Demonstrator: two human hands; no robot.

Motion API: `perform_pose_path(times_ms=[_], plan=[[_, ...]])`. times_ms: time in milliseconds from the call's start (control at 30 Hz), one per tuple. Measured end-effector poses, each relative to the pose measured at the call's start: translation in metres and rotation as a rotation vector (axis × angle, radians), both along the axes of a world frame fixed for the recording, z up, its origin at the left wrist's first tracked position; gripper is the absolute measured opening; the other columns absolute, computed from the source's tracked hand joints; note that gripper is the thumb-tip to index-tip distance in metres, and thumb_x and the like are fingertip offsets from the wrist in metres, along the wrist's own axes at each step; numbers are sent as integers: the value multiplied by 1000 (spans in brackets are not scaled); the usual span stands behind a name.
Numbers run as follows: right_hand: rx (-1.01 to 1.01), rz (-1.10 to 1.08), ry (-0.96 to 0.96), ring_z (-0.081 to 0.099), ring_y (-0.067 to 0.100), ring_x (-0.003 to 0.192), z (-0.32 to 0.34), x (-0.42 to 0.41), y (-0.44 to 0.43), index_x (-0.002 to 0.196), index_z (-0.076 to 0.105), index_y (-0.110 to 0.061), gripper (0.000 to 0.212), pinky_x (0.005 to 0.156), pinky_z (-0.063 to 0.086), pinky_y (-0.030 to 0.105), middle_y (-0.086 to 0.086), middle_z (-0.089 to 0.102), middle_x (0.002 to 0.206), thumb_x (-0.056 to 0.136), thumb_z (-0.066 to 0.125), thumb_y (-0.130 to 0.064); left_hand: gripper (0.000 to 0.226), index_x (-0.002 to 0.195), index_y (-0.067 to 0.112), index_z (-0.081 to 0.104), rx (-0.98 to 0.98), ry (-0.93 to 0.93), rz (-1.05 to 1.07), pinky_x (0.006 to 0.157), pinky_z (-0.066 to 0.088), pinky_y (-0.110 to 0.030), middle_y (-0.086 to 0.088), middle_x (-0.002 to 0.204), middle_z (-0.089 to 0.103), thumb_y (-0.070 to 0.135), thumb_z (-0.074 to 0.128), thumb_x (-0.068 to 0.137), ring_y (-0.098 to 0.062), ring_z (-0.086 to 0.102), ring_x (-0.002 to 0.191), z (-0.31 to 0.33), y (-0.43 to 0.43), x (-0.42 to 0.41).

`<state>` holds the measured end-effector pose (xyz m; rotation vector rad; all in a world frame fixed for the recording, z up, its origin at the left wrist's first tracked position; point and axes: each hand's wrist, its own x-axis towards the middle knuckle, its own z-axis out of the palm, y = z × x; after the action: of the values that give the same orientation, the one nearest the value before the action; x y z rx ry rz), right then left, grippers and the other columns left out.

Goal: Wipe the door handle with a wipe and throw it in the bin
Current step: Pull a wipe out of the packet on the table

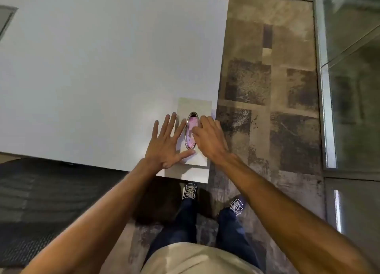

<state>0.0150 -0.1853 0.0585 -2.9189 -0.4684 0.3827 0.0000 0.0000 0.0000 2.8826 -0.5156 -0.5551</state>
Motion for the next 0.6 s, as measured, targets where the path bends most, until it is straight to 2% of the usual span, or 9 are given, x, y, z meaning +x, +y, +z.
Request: perform_pose_path(times_ms=[100,300,500,600], plan=[[-40,0,31,43,26,127,-4,13,6,131,65,-13,30,100,33,36,7,54,136,103,55,-16,105,159,35,-31,18,2,-10,127,-23,-53,-6,172,-32,96,7,82,-25,-29,160,-1,-1,10],[-201,26,45,47,29,123,-8,24,25,123,68,-6,37,102,37,41,12,58,130,91,75,-21,111,157,35,-31,-40,30,-22,129,-18,-57,-9,173,-29,101,-10,70,-28,-27,161,-4,-2,23],[-255,24,44,49,31,126,-22,28,37,120,70,-7,41,103,39,45,13,61,129,85,82,-25,106,156,31,-33,-13,52,-32,129,-13,-60,-9,170,-35,94,-1,77,-29,-29,160,-5,-3,23],[-223,-3,52,51,30,125,-28,30,37,118,70,-6,37,105,39,44,13,63,128,88,80,-24,107,157,30,-31,-33,68,-16,129,-13,-60,-9,170,-34,92,13,81,-28,-29,160,-7,-3,23]])
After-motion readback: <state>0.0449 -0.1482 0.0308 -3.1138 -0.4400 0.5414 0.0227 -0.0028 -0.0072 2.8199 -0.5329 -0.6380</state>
